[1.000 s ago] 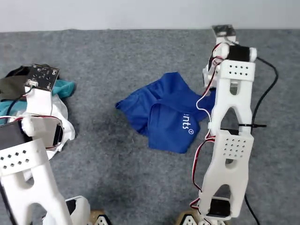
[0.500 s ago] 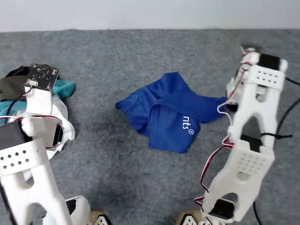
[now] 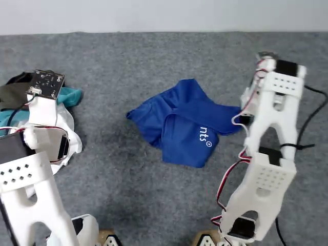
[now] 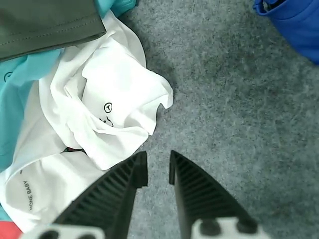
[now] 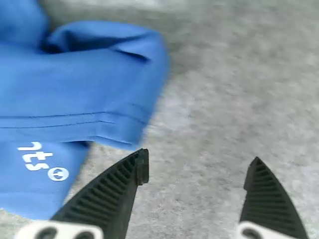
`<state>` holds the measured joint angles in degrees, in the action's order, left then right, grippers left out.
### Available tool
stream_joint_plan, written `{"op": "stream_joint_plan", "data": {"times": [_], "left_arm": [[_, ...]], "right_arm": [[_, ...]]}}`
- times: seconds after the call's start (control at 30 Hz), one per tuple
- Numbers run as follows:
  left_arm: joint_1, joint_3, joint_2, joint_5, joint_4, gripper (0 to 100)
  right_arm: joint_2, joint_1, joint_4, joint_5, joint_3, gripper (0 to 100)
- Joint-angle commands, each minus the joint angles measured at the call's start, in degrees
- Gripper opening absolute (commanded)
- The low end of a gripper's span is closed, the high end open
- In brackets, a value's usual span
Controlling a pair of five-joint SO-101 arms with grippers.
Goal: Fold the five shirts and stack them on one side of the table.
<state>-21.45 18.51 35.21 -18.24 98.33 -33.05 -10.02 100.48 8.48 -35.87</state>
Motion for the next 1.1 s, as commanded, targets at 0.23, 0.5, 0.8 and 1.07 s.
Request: {"op": "stream_joint_plan", "data": {"times": [0.23, 0.5, 0.8, 1.07], "left_arm": [[0.53, -0.22, 0.88, 0.18, -1.14, 8], [0.53, -0.13, 0.88, 0.26, -0.88, 8], [0.53, -0.13, 0.88, 0.26, -0.97, 8], [0.53, -0.13, 1.14, 0.26, -0.88, 8]], "right_arm": [[2.07, 6.55, -6.20, -2.37, -0.62, 31.2], [-9.10, 3.65, -7.43, -2.29, -0.79, 20.6], [-10.77, 3.30, -8.84, -2.37, -2.29, 10.9], [-10.86, 2.86, -6.11, -2.29, -8.53, 0.9]]}}
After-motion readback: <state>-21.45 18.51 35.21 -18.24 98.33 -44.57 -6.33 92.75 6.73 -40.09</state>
